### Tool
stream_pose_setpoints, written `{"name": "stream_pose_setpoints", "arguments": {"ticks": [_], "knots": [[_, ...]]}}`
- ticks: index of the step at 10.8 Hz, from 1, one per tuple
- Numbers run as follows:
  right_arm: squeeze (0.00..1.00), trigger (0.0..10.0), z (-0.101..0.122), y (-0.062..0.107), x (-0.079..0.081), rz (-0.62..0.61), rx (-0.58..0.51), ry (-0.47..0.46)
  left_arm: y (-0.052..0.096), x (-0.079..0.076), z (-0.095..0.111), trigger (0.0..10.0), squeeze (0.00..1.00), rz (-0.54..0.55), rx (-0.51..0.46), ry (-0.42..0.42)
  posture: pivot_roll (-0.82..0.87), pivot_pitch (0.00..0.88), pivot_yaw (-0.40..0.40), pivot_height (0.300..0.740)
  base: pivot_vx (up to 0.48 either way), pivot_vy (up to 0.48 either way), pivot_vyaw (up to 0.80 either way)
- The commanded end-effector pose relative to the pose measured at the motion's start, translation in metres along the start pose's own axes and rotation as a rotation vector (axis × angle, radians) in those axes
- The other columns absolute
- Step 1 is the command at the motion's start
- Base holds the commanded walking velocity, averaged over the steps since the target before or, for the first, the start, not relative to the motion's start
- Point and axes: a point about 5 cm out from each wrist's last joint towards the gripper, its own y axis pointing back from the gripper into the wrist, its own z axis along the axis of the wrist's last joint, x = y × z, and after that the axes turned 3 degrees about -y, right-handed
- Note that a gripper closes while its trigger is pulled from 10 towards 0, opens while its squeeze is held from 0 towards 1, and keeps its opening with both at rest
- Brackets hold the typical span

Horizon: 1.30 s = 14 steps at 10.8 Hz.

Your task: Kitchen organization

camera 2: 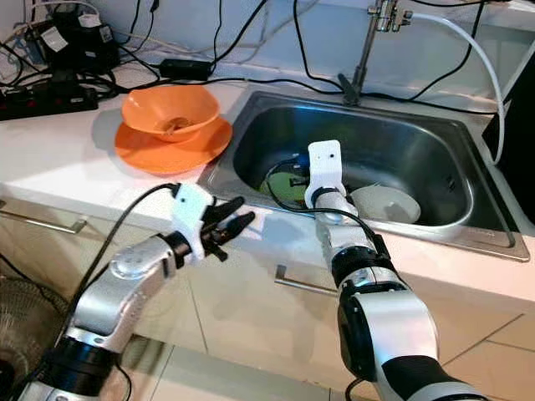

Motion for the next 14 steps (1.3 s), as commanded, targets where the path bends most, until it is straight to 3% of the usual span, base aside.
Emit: {"name": "stream_pose_setpoints", "arguments": {"ticks": [1, 5, 7, 9, 12, 14], "knots": [[0.00, 10.0, 0.016, -0.004, -0.001, -0.002, -0.052, 0.005, -0.003, 0.002, 0.005, 10.0, 0.00, 0.011, -0.010, -0.016, 0.22, 0.013, -0.038, 0.740, 0.000, 0.000, 0.00], [0.00, 10.0, 0.069, -0.007, 0.000, 0.041, -0.278, 0.010, -0.006, 0.014, 0.013, 10.0, 0.00, 0.108, -0.060, -0.018, 0.20, 0.024, -0.042, 0.740, 0.000, 0.000, 0.00], [0.00, 10.0, 0.078, -0.002, 0.003, 0.076, -0.350, 0.002, -0.005, 0.020, 0.016, 10.0, 0.00, 0.162, -0.094, -0.020, 0.19, 0.030, -0.045, 0.740, 0.000, 0.000, 0.00], [0.00, 10.0, 0.071, 0.008, 0.007, 0.110, -0.400, -0.025, -0.006, 0.027, 0.021, 10.0, 0.00, 0.217, -0.125, -0.037, 0.19, 0.035, -0.047, 0.740, 0.000, 0.000, 0.00], [0.00, 10.0, 0.039, 0.027, 0.017, 0.167, -0.393, -0.058, -0.007, 0.029, 0.020, 10.0, 0.00, 0.227, -0.124, -0.045, 0.17, 0.044, -0.040, 0.740, 0.000, 0.000, 0.00], [0.00, 10.0, 0.026, 0.039, 0.019, 0.215, -0.385, -0.021, -0.006, 0.027, 0.019, 10.0, 0.00, 0.226, -0.132, -0.046, 0.17, 0.047, -0.034, 0.740, 0.000, 0.000, 0.00]]}}
